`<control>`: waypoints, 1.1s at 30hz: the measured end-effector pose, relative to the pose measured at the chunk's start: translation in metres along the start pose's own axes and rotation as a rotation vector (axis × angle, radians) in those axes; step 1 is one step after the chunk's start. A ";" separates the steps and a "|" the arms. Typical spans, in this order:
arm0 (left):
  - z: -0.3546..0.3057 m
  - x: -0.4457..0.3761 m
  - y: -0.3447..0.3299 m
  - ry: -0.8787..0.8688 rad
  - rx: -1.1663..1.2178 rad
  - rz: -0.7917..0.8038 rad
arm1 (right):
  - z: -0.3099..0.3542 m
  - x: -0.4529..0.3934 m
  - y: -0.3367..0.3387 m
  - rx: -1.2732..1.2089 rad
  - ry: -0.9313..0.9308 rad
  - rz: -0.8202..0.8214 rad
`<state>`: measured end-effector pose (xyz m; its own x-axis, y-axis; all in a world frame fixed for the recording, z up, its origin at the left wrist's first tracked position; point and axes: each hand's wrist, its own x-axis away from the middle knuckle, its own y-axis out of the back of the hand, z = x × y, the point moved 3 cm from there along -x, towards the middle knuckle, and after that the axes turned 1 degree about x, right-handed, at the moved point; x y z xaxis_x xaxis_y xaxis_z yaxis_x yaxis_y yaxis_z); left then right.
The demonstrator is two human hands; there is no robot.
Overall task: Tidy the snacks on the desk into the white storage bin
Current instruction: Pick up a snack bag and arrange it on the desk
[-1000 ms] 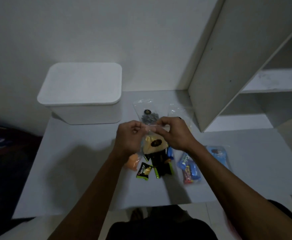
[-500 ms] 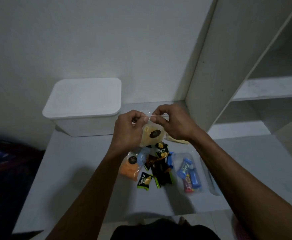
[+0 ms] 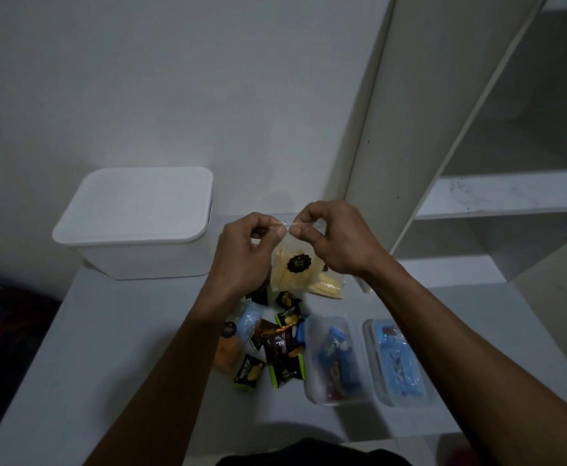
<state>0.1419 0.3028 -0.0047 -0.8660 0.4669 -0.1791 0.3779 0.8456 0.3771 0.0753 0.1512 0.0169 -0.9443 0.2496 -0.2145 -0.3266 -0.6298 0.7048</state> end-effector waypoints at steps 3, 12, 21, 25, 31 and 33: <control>-0.002 -0.001 -0.004 0.017 0.013 -0.016 | -0.002 -0.001 0.003 -0.051 0.002 0.028; -0.005 0.000 -0.001 0.056 0.035 -0.141 | -0.012 -0.006 0.006 -0.213 -0.118 0.056; -0.005 -0.003 0.004 0.068 0.096 -0.107 | -0.018 0.001 0.006 -0.474 -0.276 -0.024; -0.003 -0.004 0.007 0.066 0.123 -0.090 | -0.027 0.006 0.007 -0.615 -0.332 -0.012; -0.005 -0.004 0.005 0.062 0.152 -0.074 | -0.023 0.013 0.013 -0.709 -0.395 -0.081; -0.007 -0.005 0.004 0.055 0.153 -0.064 | -0.023 0.015 0.016 -0.721 -0.388 -0.060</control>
<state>0.1454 0.3023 0.0046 -0.9049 0.3997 -0.1465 0.3636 0.9046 0.2227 0.0545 0.1279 0.0097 -0.8863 0.4511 0.1045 -0.4466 -0.8924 0.0640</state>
